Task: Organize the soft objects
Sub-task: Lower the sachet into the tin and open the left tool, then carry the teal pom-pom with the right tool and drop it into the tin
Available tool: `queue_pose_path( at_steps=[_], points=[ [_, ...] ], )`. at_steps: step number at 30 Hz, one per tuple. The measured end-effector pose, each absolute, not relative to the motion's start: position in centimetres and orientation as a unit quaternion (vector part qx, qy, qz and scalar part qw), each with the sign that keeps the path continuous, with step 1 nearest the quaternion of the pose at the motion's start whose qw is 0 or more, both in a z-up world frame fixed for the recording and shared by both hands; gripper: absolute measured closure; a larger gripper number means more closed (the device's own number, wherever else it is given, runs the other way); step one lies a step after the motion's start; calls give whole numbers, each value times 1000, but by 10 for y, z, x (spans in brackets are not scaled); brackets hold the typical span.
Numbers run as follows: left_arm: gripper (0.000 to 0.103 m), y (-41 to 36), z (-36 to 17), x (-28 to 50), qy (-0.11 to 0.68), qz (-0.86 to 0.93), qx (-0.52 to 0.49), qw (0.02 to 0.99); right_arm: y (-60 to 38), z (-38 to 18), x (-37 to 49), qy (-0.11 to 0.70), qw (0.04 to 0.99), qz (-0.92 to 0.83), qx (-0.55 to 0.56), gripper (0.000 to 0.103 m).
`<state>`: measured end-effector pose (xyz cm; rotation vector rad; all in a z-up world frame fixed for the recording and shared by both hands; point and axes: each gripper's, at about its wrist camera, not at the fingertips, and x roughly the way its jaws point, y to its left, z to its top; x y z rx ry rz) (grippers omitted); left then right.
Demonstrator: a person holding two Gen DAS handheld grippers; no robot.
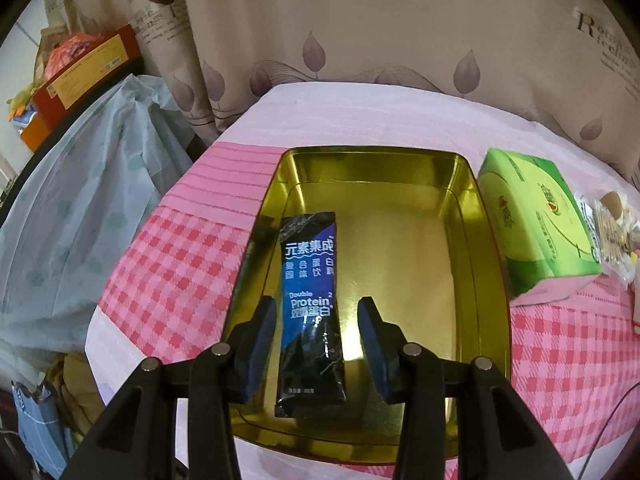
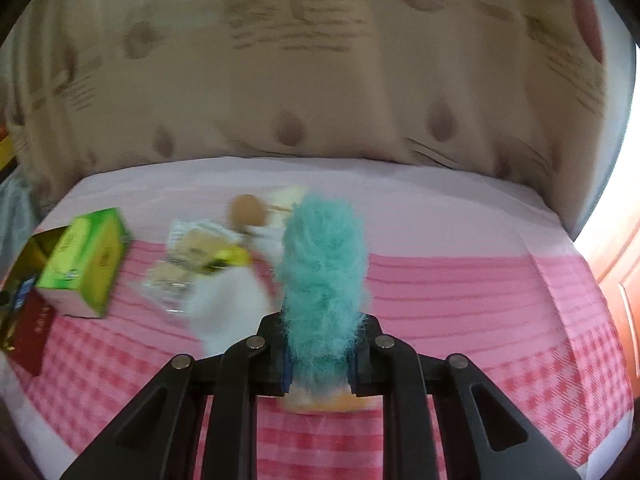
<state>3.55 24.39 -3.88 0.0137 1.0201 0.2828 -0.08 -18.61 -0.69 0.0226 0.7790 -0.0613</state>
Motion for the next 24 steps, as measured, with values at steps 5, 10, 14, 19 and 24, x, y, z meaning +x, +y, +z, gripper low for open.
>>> queue_pose_path(
  at_steps=[5, 10, 14, 19, 24],
  points=[
    [60, 251, -35, 34, 480, 145, -2, 865, -133, 4, 0, 375, 927, 30, -3, 85],
    [60, 258, -31, 34, 476, 152, -9, 866, -86, 10, 1, 373, 924, 87, -4, 84],
    [60, 266, -26, 32, 470, 160, -18, 868, -53, 13, 2, 372, 920, 127, -10, 84],
    [60, 282, -20, 31, 464, 175, -37, 867, -1, 17, 4, 374, 909, 185, -22, 85],
    [60, 299, -16, 29, 459, 193, -52, 866, 52, 14, 5, 382, 892, 241, -30, 85]
  ],
)
